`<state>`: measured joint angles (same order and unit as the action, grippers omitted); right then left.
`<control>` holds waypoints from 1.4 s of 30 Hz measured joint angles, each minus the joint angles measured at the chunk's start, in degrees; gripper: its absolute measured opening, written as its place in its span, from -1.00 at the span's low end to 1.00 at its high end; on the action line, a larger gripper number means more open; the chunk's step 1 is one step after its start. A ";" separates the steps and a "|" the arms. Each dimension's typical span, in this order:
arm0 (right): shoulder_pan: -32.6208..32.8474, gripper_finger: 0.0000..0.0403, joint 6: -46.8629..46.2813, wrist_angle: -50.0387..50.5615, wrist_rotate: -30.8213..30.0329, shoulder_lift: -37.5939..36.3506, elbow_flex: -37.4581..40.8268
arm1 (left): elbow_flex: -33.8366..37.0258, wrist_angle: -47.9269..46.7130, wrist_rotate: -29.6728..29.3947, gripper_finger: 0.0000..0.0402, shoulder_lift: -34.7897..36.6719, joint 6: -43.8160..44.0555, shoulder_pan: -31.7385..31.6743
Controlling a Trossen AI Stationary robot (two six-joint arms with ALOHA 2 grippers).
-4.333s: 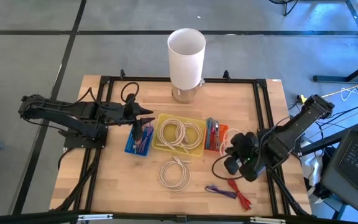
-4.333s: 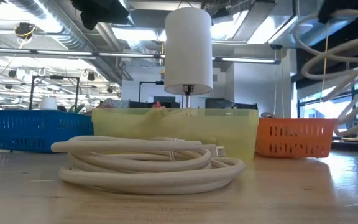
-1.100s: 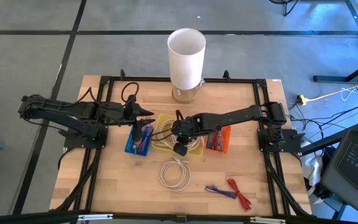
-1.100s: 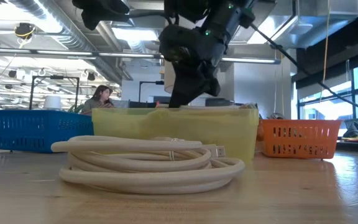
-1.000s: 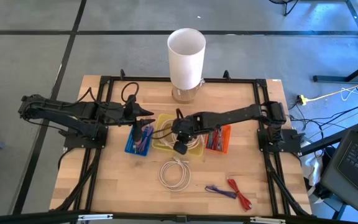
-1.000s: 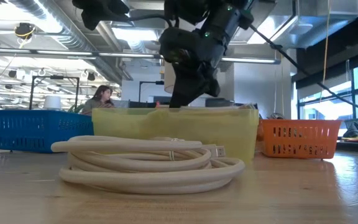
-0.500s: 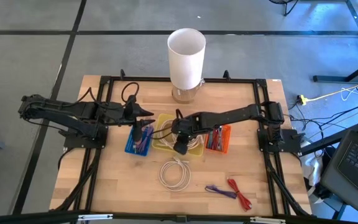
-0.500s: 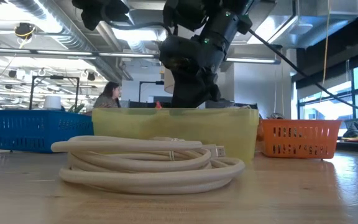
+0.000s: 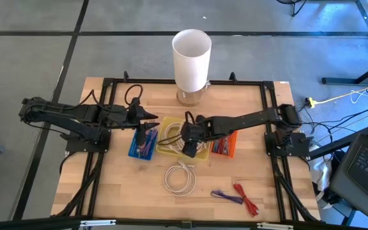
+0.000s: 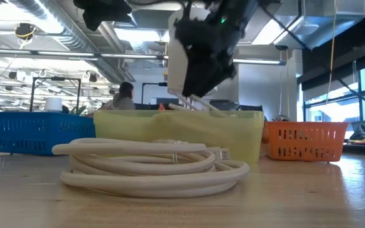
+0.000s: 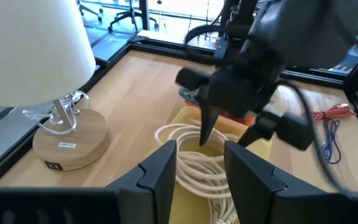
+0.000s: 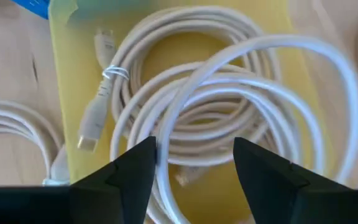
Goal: Pick & Place USB Port
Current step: Put the light brown HDMI cable into the yellow bin, then put the dark blue patterned USB cable into the orange bin
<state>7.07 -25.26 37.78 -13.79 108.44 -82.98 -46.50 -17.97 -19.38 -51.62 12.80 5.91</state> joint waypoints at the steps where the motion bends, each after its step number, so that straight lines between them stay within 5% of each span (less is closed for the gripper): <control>1: 0.60 0.08 -0.21 1.04 -0.72 -0.83 0.00 | 0.00 0.06 0.00 -0.37 0.00 0.00 0.00; 11: 16.30 0.08 -18.59 16.93 -2.25 -5.79 0.00 | 0.00 -0.26 0.00 -0.37 -0.02 -0.06 0.00; 24: 40.61 0.08 -48.44 17.19 -3.58 -4.95 -0.02 | 0.00 -0.24 0.00 -0.37 0.00 -1.49 0.00; 42: 43.00 0.08 -47.84 20.81 1.80 5.91 0.81 | 0.00 -0.18 -0.02 -0.37 -0.01 -0.62 0.00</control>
<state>50.06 -73.10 58.59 -11.99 114.35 -82.17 -46.50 -18.15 -19.40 -51.62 12.18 5.91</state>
